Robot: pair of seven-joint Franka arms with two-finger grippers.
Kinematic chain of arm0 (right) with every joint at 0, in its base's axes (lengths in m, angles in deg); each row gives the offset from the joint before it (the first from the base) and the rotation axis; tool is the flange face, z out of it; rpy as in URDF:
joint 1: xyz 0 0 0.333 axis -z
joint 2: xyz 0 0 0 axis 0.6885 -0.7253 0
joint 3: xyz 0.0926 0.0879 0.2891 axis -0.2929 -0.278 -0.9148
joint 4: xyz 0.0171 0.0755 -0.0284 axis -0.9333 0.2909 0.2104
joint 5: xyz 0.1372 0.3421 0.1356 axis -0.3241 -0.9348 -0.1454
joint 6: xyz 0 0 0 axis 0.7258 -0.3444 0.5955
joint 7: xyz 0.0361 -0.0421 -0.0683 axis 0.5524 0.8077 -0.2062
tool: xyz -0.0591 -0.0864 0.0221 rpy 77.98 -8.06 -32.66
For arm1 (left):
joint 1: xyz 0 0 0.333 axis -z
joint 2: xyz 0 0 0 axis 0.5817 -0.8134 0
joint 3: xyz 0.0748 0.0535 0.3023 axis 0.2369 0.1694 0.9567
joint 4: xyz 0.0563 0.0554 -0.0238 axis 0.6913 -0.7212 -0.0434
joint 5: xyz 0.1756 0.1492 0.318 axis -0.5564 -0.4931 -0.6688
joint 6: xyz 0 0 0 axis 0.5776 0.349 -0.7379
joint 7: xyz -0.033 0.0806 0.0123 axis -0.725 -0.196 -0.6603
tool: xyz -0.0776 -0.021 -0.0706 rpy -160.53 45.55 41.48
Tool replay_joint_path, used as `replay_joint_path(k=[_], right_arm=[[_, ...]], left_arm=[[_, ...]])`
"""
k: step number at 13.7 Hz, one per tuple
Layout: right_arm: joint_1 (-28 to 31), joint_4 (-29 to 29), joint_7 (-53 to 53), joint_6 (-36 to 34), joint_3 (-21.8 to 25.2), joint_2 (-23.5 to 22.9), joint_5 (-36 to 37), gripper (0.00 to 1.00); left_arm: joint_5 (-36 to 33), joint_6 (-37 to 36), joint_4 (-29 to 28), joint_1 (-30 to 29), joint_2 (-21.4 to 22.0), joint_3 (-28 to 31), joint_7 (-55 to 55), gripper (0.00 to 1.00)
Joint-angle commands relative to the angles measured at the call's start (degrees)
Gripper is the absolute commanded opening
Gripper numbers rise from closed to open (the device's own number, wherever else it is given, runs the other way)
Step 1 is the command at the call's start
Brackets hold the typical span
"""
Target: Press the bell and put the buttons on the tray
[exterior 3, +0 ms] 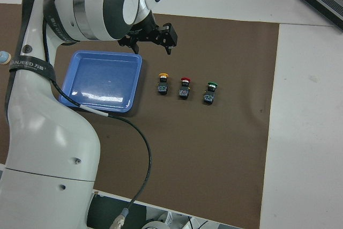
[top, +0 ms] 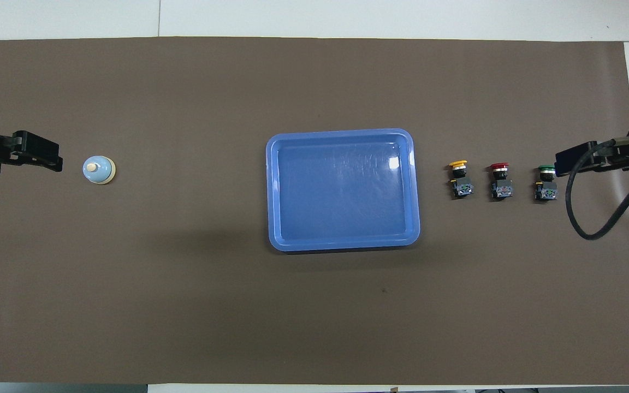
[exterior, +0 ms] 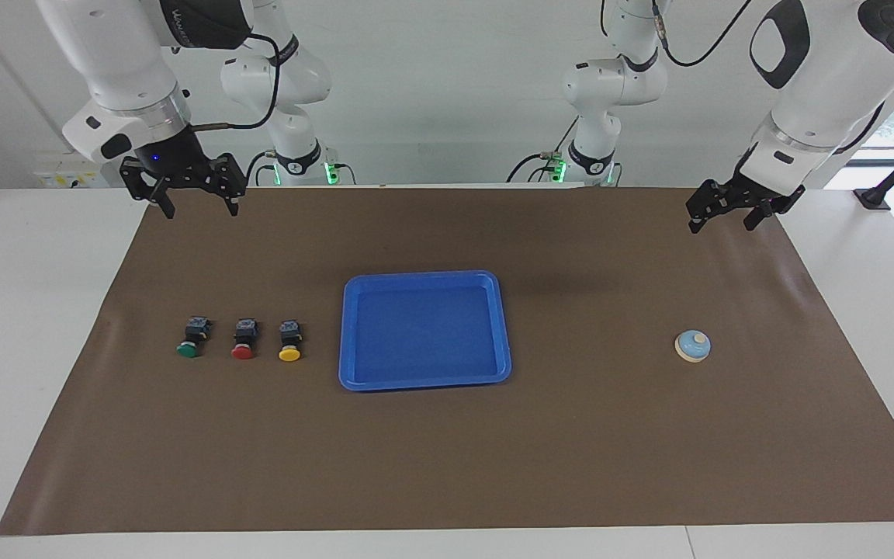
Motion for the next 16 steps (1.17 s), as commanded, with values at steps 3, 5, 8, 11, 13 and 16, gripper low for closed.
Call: replay_joint_path(k=[3,5,8,11,13,16], right_arm=[[0.52,0.44,-0.52,-0.69,-0.55,0.68,0.61,1.0],[0.52,0.44,-0.52,-0.69,-0.55,0.68,0.61,1.0],[0.52,0.44,-0.52,-0.69,-0.55,0.68,0.61,1.0],[0.52,0.44,-0.52,-0.69,-0.55,0.68,0.61,1.0],[0.52,0.44,-0.52,-0.69,-0.55,0.68,0.61,1.0],[0.52,0.44,-0.52,-0.69,-0.55,0.68,0.61,1.0]], left_arm=[[0.58,1.29,-1.1,0.08,0.91,0.2,-0.07,1.0],[0.49,1.98,-1.27,0.43,0.91,0.2,-0.16,1.0],[0.49,5.67,-2.41,0.52,1.0,0.2,-0.16,0.07],[0.49,6.82,-2.86,-0.18,0.82,0.2,0.02,0.0],[0.4,6.82,-2.6,-0.18,0.3,0.2,0.02,0.0],[-0.39,4.9,-1.54,-0.18,-1.36,0.28,0.28,0.0]])
